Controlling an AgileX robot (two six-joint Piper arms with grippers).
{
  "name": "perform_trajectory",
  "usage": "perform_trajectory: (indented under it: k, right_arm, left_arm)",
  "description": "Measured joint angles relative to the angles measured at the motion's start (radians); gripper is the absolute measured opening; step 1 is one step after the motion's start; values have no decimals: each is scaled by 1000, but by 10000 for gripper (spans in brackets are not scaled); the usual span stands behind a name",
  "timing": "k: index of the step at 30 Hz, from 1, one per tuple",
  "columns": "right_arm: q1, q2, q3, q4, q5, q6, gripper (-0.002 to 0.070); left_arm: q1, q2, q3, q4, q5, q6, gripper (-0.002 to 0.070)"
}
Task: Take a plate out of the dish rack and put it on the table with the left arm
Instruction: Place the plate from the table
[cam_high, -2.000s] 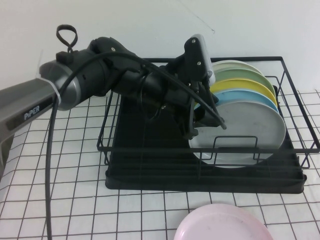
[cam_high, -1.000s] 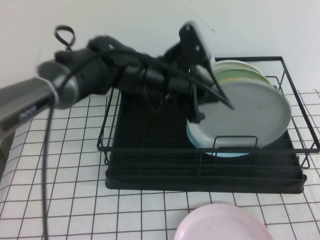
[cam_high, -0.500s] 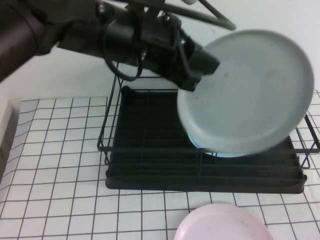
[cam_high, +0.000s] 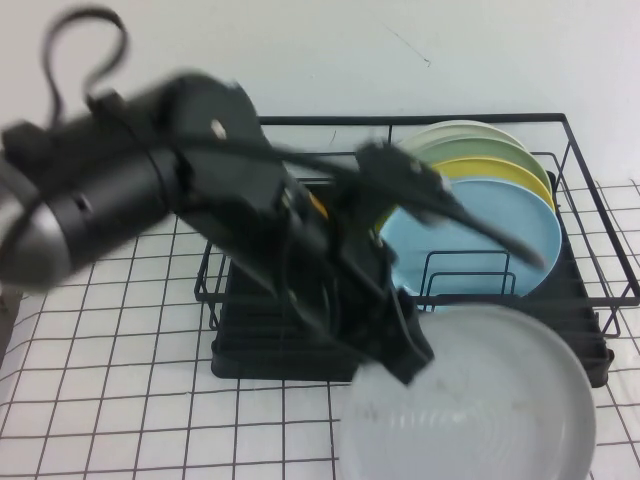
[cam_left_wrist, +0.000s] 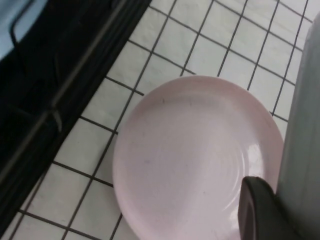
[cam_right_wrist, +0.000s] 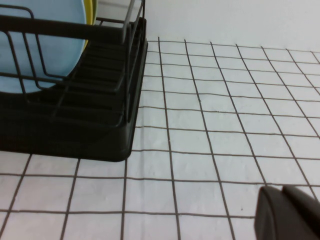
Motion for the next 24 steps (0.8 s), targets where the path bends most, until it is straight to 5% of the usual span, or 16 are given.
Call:
perform_trajectory:
  k: [24]
  right_arm:
    - [0,0,0,0,0,0,-1]
  left_arm:
    - [-49,209,117,-19,-216,-58,86]
